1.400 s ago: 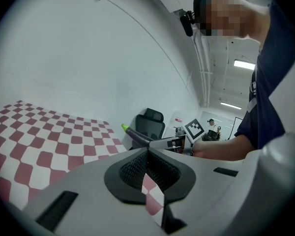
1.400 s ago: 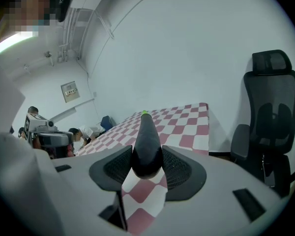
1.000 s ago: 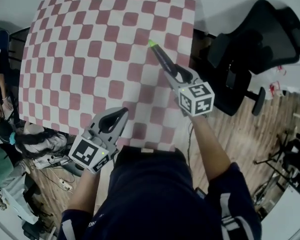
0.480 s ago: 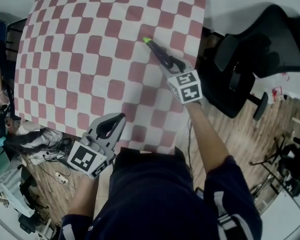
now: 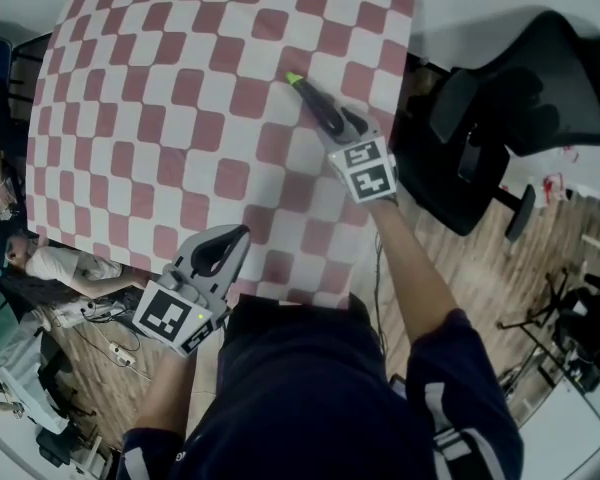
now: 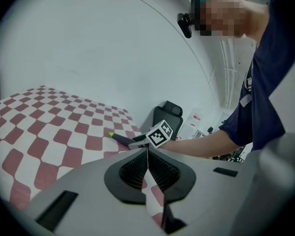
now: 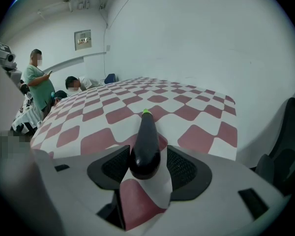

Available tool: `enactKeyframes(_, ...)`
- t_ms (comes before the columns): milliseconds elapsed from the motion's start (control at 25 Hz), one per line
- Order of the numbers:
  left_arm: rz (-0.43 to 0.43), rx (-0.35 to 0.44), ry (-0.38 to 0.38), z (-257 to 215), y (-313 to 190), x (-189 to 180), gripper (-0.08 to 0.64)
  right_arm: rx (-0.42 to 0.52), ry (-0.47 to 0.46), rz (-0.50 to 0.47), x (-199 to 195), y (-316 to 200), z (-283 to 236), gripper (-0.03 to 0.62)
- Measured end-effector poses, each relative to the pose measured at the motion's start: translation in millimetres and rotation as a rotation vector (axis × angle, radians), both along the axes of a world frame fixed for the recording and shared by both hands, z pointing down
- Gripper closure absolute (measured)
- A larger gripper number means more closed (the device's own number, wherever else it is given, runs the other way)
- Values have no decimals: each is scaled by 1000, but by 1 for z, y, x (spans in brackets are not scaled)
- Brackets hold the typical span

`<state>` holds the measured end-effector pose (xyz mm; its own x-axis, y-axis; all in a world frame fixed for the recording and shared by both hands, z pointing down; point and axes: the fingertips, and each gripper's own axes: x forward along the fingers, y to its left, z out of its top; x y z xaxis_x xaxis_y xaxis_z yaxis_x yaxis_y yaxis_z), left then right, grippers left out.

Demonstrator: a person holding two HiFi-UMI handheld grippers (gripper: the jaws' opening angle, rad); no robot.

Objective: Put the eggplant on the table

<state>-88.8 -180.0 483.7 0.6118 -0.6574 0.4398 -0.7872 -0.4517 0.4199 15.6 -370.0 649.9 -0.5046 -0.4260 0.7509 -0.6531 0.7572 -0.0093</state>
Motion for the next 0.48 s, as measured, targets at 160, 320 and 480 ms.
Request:
enactKeyframes(160, 28, 13, 2, -5, -3, 6, 532, 30, -47, 19, 6, 2, -23, 350)
enactKeyframes(320, 75, 42, 8, -15, -9, 23, 532, 69, -111, 40, 27, 8, -61, 347)
enactKeyframes(480, 131, 87, 10, -32, -17, 43, 531, 87, -185, 95, 58, 19, -101, 347)
